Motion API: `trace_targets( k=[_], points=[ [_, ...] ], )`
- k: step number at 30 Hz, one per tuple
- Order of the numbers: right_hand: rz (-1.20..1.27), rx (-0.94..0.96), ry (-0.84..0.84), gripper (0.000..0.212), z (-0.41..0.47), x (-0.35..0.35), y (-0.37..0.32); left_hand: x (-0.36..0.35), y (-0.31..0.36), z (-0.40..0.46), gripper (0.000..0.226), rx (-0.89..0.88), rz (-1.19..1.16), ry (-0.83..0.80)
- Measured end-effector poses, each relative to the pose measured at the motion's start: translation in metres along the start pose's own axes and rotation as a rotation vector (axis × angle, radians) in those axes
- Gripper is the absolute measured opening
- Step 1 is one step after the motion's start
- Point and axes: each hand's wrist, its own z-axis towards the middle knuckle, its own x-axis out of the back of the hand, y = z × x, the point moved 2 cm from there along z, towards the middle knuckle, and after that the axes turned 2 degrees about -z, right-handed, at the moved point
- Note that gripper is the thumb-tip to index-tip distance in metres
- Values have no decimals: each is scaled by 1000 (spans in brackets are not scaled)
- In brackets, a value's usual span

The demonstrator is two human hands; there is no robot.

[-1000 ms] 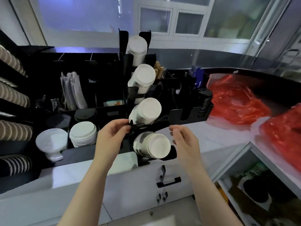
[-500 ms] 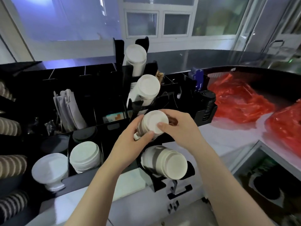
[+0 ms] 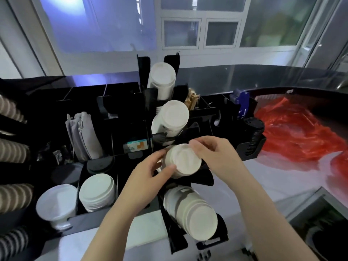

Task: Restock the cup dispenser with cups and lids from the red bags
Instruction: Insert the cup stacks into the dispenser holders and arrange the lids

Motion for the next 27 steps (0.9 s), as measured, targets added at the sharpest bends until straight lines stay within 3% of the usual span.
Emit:
trace_targets(
  k=[2,6,9,14,17,19,21,25,27],
  points=[
    [-10,0,87,26,5,4,0,12,5,2,12,-1,-3,83],
    [-2,84,291,30,18,11,-10,44,19,9,20,-62,-97,336],
    [59,140,262,25,38,12,-22,55,34,21,15,-163,-91,437],
    [6,35,-64,38,80,-3,-25,43,50,53,30,-164,-19,238],
    [37,39,-95,37,89,-7,-26,34,55,63,38,-171,-6,84],
    [53,44,-98,35,91,-7,-26,34,58,64,37,-184,-9,68],
    [26,84,-39,29,91,-4,-27,36,61,65,31,-191,-20,81],
    [81,233,234,12,97,0,-43,39,63,66,28,-160,1,117],
    [-28,340,319,13,102,0,-54,42,65,66,28,-162,30,140]
  ],
)
